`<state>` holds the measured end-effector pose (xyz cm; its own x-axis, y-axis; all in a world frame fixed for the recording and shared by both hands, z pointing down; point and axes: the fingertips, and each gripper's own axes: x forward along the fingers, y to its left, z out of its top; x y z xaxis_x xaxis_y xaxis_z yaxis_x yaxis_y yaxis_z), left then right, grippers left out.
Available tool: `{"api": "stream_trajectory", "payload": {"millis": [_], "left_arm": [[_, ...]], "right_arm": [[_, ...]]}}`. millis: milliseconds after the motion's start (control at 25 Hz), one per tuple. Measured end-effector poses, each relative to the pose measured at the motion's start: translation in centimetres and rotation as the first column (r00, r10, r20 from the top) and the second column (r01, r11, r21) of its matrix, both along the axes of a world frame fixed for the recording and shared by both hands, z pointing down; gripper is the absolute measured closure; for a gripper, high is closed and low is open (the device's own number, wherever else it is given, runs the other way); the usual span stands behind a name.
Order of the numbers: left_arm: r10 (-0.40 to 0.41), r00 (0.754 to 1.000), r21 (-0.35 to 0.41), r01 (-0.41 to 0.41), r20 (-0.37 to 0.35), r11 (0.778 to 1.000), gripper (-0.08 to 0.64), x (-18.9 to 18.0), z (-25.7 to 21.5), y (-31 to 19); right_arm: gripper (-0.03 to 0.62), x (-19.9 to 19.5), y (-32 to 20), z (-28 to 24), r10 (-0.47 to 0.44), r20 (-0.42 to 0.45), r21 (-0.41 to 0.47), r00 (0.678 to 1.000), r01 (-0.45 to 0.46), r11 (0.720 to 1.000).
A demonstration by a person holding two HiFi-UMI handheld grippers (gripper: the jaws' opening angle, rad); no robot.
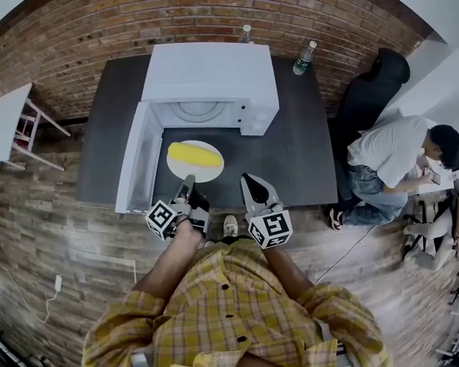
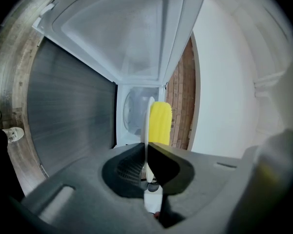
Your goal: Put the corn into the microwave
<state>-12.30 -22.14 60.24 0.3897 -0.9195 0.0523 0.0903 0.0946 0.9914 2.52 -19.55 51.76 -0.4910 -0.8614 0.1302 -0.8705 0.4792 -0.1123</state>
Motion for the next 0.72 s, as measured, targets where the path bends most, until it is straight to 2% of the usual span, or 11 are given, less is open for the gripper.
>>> {"api": "stream_trajectory", "payload": {"millis": [160, 440, 640, 720], "left_arm": [[-0.026, 0.998, -0.017, 0.027, 0.058, 0.999, 0.546, -0.1, 1.5, -1.6], [-0.069, 0.994, -0.012, 0.070, 0.088, 0.997, 0.546, -0.1, 2.7, -4.4], [-0.088, 0.993, 0.012, 0.088, 0.073, 0.996, 0.546, 0.1, 2.9, -6.7], [-0.092, 0.992, 0.003, 0.092, 0.088, 0.996, 0.546, 0.2, 3.5, -7.3]], "right_arm": [[0.594, 0.1, -0.9, 0.1, -0.015, 0.004, -0.001, 1.000, 0.015, 1.000], [0.594, -0.2, -1.9, 0.3, -0.053, 0.000, 0.005, 0.999, 0.053, 0.999], [0.594, 0.1, -2.4, 0.4, -0.062, -0.004, -0.002, 0.998, 0.062, 0.998], [0.594, 0.2, -2.6, 0.5, -0.067, -0.010, -0.002, 0.998, 0.067, 0.998]]}}
